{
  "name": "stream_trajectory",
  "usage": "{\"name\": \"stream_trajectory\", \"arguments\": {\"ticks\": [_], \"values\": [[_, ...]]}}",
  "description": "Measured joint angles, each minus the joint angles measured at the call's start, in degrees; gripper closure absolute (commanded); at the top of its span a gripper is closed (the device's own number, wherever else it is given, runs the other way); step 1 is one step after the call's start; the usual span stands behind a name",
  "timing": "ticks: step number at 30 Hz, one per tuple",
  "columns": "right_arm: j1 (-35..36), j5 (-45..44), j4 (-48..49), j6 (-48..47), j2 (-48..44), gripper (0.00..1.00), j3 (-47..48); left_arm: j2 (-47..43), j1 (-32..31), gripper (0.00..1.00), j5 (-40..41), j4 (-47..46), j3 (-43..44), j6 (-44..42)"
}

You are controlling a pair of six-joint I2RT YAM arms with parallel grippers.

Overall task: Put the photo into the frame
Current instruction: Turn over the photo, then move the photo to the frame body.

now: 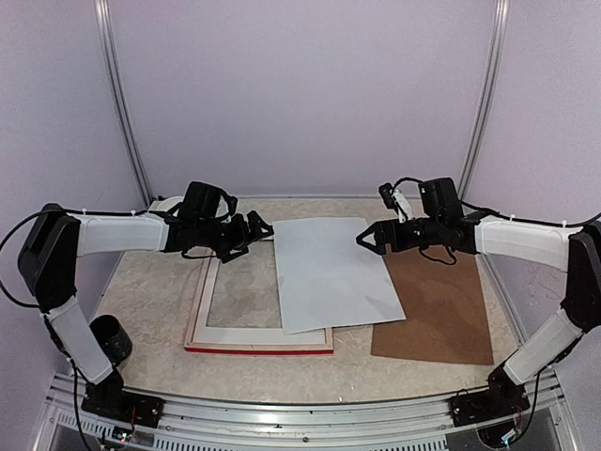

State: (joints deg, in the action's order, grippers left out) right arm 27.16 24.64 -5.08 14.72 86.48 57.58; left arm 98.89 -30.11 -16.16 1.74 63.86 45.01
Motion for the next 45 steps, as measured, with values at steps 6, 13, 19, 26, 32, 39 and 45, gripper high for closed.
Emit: {"name": "stream_trajectory", "arguments": {"ticks": [6,13,19,26,32,39,45], "values": [[-4.70,-0.31,-1.09,6.01,5.31,0.04,-0.07,1.62,-1.73,0.01,-0.24,-2.29,-0.02,0.66],[-8.00,-0.07,-2.82,10.93,11.06,0.03,-1.20,3.56,-3.04,0.01,-1.07,-3.52,-0.17,1.27],[-9.22,0.24,-3.15,12.50,11.39,0.03,-1.25,3.91,-3.04,0.01,-1.20,-4.09,-0.17,1.49],[-10.99,1.51,-3.19,13.86,11.45,0.03,-1.25,5.81,-3.17,0.01,-1.18,-5.01,-0.17,1.75],[-11.91,2.56,-3.10,14.56,11.61,0.03,-1.90,7.37,-3.41,0.01,-0.96,-5.11,-0.17,1.90],[-12.48,3.89,-2.71,14.99,12.37,0.03,-2.16,8.94,-3.41,0.01,-0.96,-5.66,-0.17,2.16],[-12.57,5.05,-2.01,15.21,14.16,0.04,-2.16,10.78,-3.43,0.01,-0.96,-6.54,-0.07,2.56]]}}
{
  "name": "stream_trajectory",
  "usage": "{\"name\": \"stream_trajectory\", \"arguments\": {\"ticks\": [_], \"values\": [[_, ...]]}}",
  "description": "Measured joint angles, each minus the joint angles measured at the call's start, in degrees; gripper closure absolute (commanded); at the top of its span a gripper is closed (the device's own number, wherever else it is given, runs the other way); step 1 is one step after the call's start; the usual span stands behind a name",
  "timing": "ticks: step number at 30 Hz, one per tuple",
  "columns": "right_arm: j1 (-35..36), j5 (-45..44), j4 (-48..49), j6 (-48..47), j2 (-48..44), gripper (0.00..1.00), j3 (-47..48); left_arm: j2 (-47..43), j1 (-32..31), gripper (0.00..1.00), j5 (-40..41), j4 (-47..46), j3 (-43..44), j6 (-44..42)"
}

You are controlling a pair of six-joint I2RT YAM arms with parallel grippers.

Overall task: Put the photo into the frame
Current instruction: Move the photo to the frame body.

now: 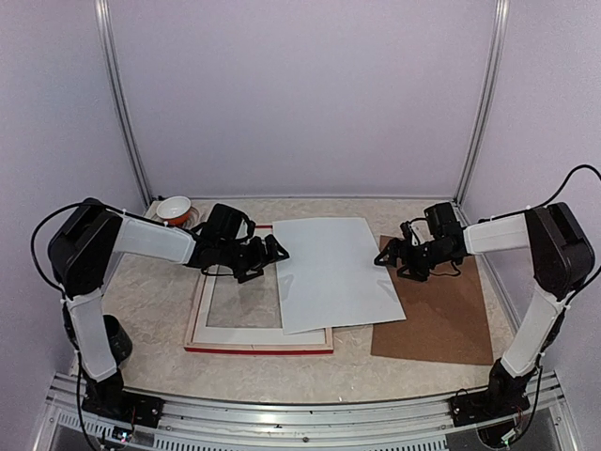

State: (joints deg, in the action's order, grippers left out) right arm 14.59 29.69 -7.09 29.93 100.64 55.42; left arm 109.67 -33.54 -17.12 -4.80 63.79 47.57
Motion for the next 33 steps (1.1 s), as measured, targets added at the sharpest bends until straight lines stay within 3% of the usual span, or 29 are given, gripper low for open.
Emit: {"name": "stream_trajectory", "arguments": {"ticks": [33], "values": [[-0.15,8.52,8.20,2.60,3.04,0.04,-2.60,5.60,-1.70,0.01,-2.89,-6.36,2.27,3.28]]}}
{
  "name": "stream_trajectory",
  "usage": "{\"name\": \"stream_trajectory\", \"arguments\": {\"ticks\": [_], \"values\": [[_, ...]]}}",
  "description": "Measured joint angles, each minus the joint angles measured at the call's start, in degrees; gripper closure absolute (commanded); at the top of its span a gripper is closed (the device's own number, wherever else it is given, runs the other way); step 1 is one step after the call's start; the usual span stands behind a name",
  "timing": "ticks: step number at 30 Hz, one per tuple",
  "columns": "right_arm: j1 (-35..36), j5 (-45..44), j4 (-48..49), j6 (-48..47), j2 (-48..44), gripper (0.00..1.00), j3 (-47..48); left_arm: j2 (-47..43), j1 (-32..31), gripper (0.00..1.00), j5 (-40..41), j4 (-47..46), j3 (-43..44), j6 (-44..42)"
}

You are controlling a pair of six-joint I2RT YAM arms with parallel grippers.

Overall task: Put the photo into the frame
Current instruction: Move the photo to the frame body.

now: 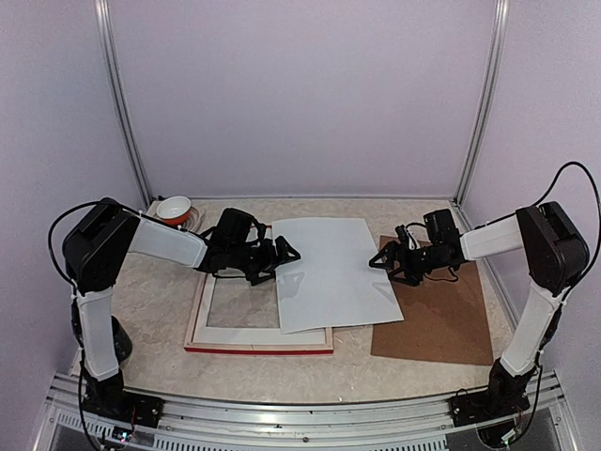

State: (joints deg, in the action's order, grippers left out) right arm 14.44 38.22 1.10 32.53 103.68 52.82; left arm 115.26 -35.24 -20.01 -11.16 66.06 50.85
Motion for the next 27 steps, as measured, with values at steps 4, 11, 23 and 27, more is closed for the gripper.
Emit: {"name": "stream_trajectory", "arguments": {"ticks": [4,11,23,27], "values": [[-0.02,0.50,0.70,0.13,0.07,0.04,-0.24,0.00,0.00,0.01,-0.37,-0.55,-0.02,0.42],[-0.02,0.85,1.01,0.09,0.26,0.04,-0.28,0.00,0.00,0.02,-1.14,-4.94,-1.84,1.81],[-0.04,0.85,1.01,-0.33,0.37,0.04,-0.28,-3.32,0.00,0.02,-1.70,-13.75,-8.41,4.33],[-0.04,0.87,0.94,-0.55,0.39,0.04,-0.28,-4.55,0.00,0.02,-2.40,-17.49,-9.25,5.01]]}}
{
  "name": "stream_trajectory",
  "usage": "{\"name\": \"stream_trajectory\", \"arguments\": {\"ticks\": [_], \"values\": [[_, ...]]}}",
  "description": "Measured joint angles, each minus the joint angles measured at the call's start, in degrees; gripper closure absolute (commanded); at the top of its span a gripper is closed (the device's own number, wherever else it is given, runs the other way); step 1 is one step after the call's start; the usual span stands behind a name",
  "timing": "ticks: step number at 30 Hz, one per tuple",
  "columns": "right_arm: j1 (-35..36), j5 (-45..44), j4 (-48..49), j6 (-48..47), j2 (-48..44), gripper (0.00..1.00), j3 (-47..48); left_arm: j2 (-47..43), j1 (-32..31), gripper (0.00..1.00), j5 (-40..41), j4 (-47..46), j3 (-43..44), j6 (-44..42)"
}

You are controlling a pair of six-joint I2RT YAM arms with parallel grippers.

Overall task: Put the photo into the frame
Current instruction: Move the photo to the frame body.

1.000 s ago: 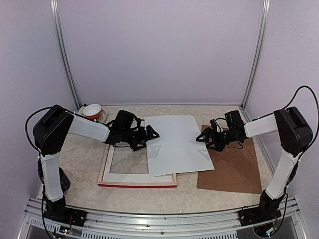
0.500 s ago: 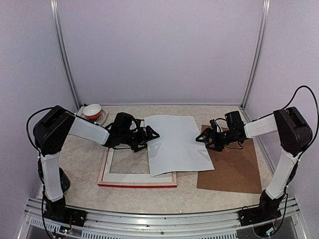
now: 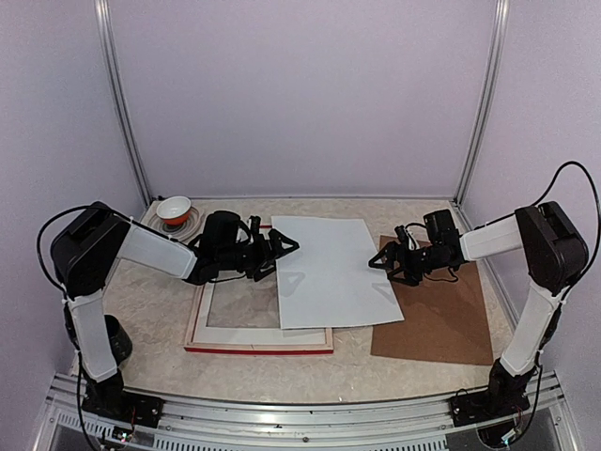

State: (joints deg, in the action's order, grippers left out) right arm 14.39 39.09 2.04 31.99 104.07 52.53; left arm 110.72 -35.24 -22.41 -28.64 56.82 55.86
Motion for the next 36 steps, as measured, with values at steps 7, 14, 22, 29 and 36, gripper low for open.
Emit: {"name": "stream_trajectory", "arguments": {"ticks": [7,14,22,29,36], "values": [[0.00,0.26,-0.04,-0.33,0.09,0.04,0.04,0.00,0.00,0.05,-1.29,-3.87,-0.15,1.31],[0.00,0.35,-0.66,-0.68,0.11,0.04,0.35,0.00,0.00,0.19,-1.33,-4.04,-0.15,1.79],[0.00,0.37,-1.27,-0.90,0.13,0.03,0.68,0.00,0.00,0.53,-1.11,-2.29,-0.15,1.66],[0.00,0.35,-1.57,-1.22,0.13,0.03,0.76,0.00,0.00,0.83,-0.85,-0.09,-0.11,0.76],[0.00,0.35,-1.81,-1.92,0.04,0.03,0.79,0.02,0.00,0.93,-0.46,4.11,0.66,-0.76]]}}
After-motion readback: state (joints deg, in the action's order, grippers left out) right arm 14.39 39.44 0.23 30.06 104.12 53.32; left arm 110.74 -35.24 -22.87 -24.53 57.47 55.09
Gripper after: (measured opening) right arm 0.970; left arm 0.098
